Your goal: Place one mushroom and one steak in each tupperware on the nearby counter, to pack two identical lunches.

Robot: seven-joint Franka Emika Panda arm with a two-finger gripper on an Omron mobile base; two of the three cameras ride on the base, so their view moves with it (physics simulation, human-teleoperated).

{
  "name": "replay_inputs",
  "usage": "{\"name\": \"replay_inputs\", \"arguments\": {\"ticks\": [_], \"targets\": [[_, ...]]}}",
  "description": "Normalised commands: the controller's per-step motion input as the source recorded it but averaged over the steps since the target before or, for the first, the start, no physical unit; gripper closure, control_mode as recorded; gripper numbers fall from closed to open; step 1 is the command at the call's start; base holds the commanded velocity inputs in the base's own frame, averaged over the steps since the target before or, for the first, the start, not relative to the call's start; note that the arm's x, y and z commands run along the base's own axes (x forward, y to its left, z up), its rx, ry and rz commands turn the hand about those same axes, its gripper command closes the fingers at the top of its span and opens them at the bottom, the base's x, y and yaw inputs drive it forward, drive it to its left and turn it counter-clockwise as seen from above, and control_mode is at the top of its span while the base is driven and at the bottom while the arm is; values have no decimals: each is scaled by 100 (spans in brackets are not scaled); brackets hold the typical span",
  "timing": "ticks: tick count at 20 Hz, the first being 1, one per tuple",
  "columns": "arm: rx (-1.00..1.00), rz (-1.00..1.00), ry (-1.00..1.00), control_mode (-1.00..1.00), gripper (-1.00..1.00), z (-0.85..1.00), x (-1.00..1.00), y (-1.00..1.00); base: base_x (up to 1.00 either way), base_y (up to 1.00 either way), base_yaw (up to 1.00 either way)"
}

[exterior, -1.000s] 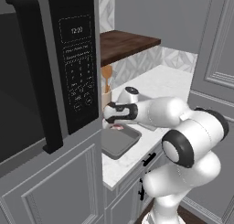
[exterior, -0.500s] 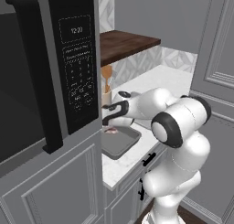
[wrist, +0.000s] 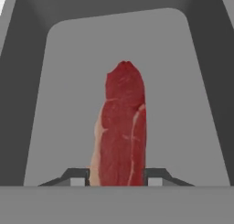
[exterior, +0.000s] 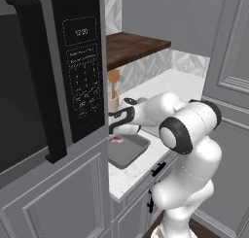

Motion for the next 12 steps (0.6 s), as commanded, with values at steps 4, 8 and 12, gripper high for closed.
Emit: {"name": "replay_inputs", "arguments": {"ticks": [4,8,12], "targets": [[-3,1,0,-100,-100,10,0,1,0,0,0],[-9,0,0,-100,-100,47,-7,0,0,0,0],[0,-4,0,-100,-100,97,-61,-9,0,0,0]]}}
